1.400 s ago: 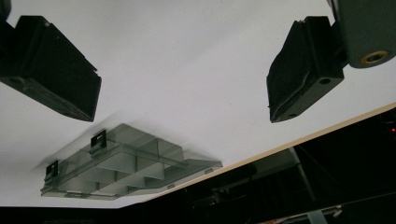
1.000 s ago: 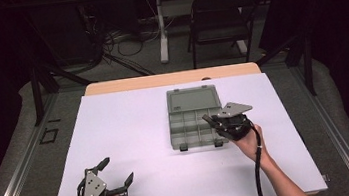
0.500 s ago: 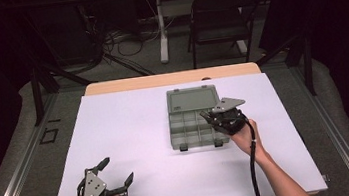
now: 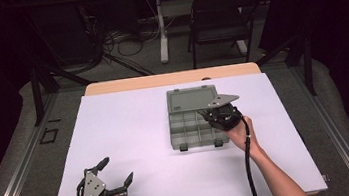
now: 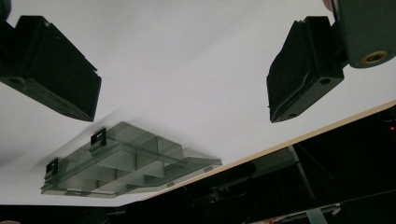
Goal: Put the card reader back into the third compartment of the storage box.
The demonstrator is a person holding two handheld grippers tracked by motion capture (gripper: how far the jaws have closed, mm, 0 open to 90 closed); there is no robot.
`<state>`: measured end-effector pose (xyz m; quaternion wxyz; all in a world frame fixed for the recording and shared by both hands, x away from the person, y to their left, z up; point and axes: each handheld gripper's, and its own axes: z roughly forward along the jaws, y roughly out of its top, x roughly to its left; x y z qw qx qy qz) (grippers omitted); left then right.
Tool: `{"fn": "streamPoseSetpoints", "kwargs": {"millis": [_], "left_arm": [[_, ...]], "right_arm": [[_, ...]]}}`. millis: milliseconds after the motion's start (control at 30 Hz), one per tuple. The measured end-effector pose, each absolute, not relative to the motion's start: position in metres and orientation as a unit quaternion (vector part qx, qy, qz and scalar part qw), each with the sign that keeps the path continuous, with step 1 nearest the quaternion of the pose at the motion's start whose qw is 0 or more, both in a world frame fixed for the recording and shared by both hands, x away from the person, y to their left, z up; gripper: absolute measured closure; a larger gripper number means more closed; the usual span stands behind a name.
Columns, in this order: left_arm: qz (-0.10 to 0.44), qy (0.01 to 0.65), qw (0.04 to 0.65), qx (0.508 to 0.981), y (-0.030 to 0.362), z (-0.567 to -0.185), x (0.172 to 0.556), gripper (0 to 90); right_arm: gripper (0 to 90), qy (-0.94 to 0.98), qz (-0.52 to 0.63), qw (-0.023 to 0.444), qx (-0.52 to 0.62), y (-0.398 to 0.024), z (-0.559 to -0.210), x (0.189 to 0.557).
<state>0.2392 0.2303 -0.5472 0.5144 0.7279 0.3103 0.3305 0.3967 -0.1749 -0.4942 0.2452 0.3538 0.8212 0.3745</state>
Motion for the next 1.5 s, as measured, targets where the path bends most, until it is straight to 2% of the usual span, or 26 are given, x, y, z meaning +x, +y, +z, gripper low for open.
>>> {"fn": "streamPoseSetpoints", "kwargs": {"millis": [1500], "left_arm": [[0.333,0.308,0.517,0.726,0.23,-0.546,0.238,10.3]], "right_arm": [[73.1,0.796,0.343,0.226,0.445,-0.157,-0.508,0.422]]}}
